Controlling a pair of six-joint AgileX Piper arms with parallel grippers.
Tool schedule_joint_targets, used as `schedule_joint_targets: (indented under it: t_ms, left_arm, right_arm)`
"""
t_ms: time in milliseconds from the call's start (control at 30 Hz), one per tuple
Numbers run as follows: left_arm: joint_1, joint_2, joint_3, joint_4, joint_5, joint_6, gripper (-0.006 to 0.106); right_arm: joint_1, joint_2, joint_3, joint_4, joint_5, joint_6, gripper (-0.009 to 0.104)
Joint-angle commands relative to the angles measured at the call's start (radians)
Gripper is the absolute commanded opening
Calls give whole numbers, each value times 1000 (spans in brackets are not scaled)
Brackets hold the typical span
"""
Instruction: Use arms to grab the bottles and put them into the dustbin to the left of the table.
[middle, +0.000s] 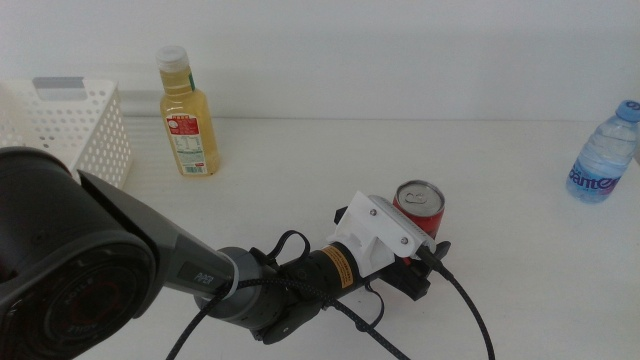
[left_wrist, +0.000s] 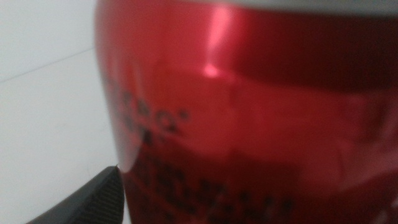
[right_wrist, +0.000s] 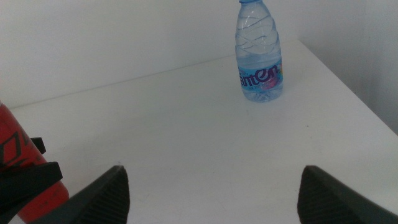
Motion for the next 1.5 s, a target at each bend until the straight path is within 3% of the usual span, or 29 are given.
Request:
schedule_joint_targets:
  t_ms: [0, 267, 300, 400, 900, 967, 1067, 1233, 1467]
  left_arm:
    - [0, -1, -5, -10, -3, 2, 93]
    - [0, -1, -5, -8, -1, 2, 46]
    - [8, -6, -3, 20, 9, -51, 21]
    - [11, -70, 17, 32, 78, -79, 12]
    - [9, -553, 14, 58, 733, -135, 11]
    - [31, -581, -12, -16, 876, -126, 11]
    - [120, -598, -103, -220, 1136, -18, 11]
    - [334, -598, -294, -565, 1559, 455, 11]
    - [642, -573, -559, -552, 1927, 497, 11]
  right_arm:
    - [-10, -5, 4, -10, -13, -3, 90]
    - [-10, -5, 4, -10, -13, -3, 90]
    - [-10, -5, 4, -10, -13, -3, 90]
    - [-10, -5, 4, -10, -13, -3, 90]
    - [-10, -5, 4, -10, -13, -3, 90]
    - [-10, -5, 4, -10, -13, -3, 90]
    - [-10, -5, 4, -10, -13, -3, 90]
    - [-10, -5, 4, -10, -13, -3, 90]
    - [-10, -5, 4, -10, -13, -3, 90]
